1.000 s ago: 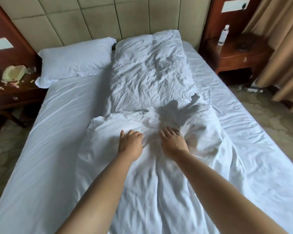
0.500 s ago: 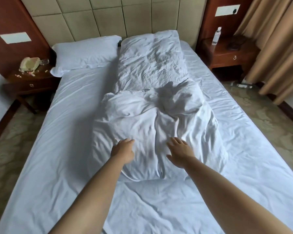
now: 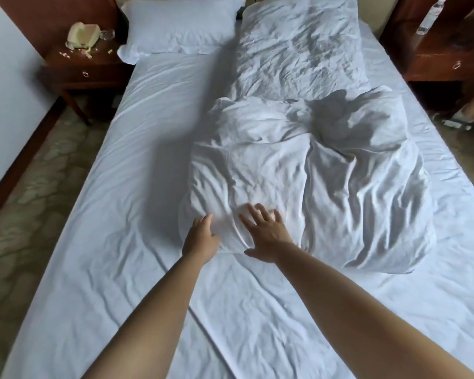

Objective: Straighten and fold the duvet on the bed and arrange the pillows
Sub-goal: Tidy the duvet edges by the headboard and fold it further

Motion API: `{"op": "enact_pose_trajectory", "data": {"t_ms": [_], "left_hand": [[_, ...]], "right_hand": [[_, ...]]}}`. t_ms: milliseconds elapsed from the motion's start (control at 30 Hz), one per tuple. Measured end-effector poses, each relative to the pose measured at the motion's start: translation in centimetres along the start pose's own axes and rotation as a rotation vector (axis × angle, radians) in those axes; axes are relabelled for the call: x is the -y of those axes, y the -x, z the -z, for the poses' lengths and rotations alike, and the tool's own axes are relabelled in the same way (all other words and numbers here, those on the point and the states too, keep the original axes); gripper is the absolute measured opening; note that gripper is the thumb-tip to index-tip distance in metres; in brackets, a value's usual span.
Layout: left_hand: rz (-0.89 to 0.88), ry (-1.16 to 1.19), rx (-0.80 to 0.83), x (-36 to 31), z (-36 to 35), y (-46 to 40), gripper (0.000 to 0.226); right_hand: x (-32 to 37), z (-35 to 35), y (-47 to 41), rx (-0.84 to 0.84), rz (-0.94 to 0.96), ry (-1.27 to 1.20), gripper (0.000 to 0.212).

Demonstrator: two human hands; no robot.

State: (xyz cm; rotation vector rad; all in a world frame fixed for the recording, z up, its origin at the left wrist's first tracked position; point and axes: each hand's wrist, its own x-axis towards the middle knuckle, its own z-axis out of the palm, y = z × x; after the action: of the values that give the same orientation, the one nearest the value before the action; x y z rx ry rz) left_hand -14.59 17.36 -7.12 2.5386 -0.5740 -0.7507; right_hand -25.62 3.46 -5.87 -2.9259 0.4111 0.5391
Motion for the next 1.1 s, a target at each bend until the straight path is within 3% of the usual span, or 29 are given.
{"op": "enact_pose_trajectory", "data": {"t_ms": [133,233,367,433,500,600,633,700,867,1100], "left_hand": [[0.194,0.327,-0.116,3.4,-0.5,-3.0,0.087],[0.331,0.380,-0.073,5.7,-1.5,-5.6,0.109],[0.346,0.467,0.012,7.9,-3.2,-8.8,0.129],[0.312,0.633,0.021,8.8,-4.4,-9.6,0.116],[0.321,0.734,-0.025,8.6,-5.2,-9.8,0.089],[0.352,0.810,-0.101,7.2,-5.6,-10.1,0.069],[0.346,0.807,-0.109,6.5,-5.4,-10.0,0.062],[0.344,0.770,-0.103,5.3,-4.9,-9.9,0.057],[0.323,0.719,-0.044,3.5,-2.7,-9.0,0.062],[0.227,0.735,-0.010,-0.2,1.5,-4.7,0.061]], "right_hand": [[0.6,-2.9,-2.7,0.093,-0.043,0.117,0.120],[-0.5,-5.2,-4.0,0.133,-0.067,0.218,0.132],[-1.4,-8.1,-6.2,0.173,-0.101,0.245,0.137],[-1.4,-9.4,-7.4,0.179,-0.120,0.244,0.136],[-1.3,-10.6,-8.1,0.177,-0.163,0.245,0.128],[-0.4,-10.5,-8.4,0.153,-0.278,0.209,0.094],[0.1,-10.1,-8.5,0.066,-0.326,0.158,0.081],[0.8,-9.3,-8.6,-0.086,-0.338,0.107,0.061],[1.1,-7.4,-7.7,-0.107,-0.328,0.286,0.010],[1.2,-0.6,-1.9,-0.098,-0.376,0.271,0.041]]}}
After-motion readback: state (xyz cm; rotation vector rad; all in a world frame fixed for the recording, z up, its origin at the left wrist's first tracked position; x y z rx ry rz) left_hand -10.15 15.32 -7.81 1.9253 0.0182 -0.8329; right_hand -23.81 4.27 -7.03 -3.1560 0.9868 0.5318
